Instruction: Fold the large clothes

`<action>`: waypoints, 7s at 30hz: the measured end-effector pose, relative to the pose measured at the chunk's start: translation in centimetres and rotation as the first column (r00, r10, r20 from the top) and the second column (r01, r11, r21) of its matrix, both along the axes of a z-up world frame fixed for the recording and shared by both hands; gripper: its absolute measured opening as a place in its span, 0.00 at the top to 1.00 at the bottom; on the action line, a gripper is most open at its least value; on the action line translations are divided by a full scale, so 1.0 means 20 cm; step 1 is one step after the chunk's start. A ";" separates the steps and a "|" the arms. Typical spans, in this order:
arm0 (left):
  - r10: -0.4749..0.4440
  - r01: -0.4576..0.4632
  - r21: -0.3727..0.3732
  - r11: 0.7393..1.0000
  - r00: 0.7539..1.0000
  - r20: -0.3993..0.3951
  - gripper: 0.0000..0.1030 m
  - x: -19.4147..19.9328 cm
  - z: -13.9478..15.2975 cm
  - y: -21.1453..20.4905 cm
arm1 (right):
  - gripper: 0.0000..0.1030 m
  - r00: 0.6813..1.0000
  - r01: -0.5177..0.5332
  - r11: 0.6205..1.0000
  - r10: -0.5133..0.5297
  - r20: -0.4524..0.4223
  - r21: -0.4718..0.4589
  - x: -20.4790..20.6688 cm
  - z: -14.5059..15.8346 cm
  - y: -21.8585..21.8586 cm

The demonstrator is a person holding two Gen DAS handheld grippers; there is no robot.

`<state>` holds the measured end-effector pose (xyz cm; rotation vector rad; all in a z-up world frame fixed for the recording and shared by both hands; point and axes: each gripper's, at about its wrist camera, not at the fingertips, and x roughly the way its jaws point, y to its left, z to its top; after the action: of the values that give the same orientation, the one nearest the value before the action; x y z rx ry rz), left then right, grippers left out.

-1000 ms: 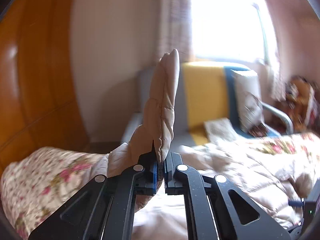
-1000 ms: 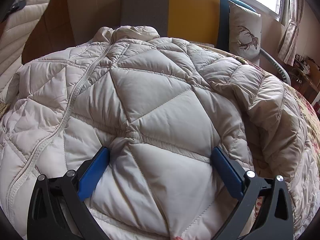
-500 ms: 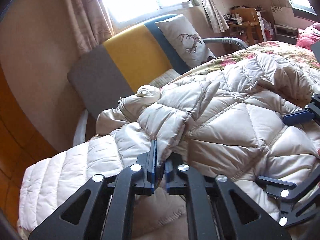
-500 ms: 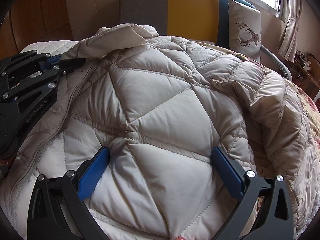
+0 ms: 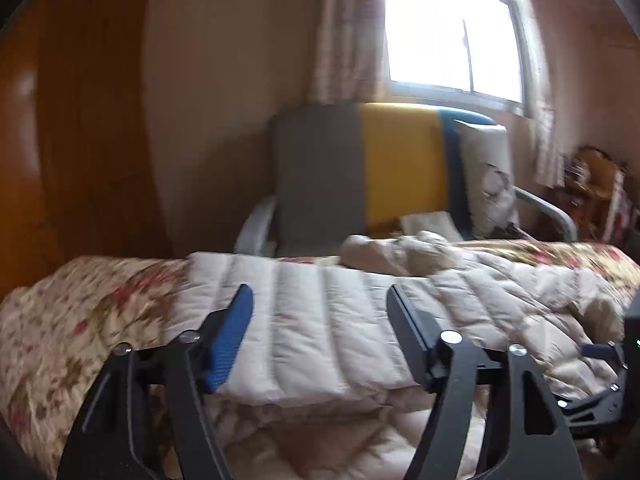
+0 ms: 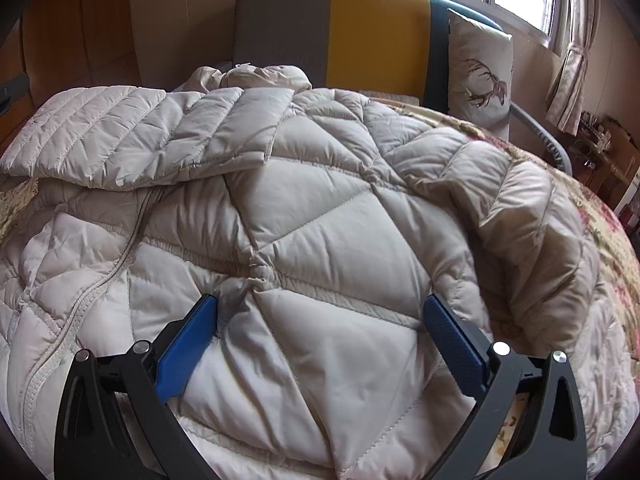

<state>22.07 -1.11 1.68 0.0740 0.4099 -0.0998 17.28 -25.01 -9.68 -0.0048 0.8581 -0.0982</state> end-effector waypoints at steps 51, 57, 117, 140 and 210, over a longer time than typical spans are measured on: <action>0.114 -0.101 0.063 0.993 0.958 -0.263 0.06 0.16 -0.37 0.15 | 0.02 0.933 0.278 0.555 -0.350 -0.083 0.784 -0.40 0.15 -0.66; 0.119 -0.121 0.012 0.993 0.946 -0.301 0.04 0.15 -0.52 0.18 | 0.07 0.883 0.364 0.431 -0.441 -0.159 0.826 -0.69 0.00 -0.80; -0.085 0.042 -0.194 0.980 0.972 -0.219 0.04 -0.01 -0.25 0.17 | 0.02 0.958 0.186 0.978 -0.202 0.201 0.098 0.11 0.08 -0.14; -0.249 0.129 -0.310 0.942 0.888 -0.387 0.95 0.51 -0.23 -0.38 | 0.02 0.765 0.436 0.691 -0.622 0.168 0.576 -0.20 -0.10 -0.70; -0.004 -0.001 -0.014 1.000 0.929 -0.371 0.10 -0.35 -0.55 0.48 | 0.02 0.972 0.223 0.955 -0.204 -0.114 0.193 -0.32 -0.13 -0.56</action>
<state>15.03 8.42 -9.41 0.0413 0.7886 -0.1186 10.90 -36.15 -12.31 0.2798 0.9572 -0.2133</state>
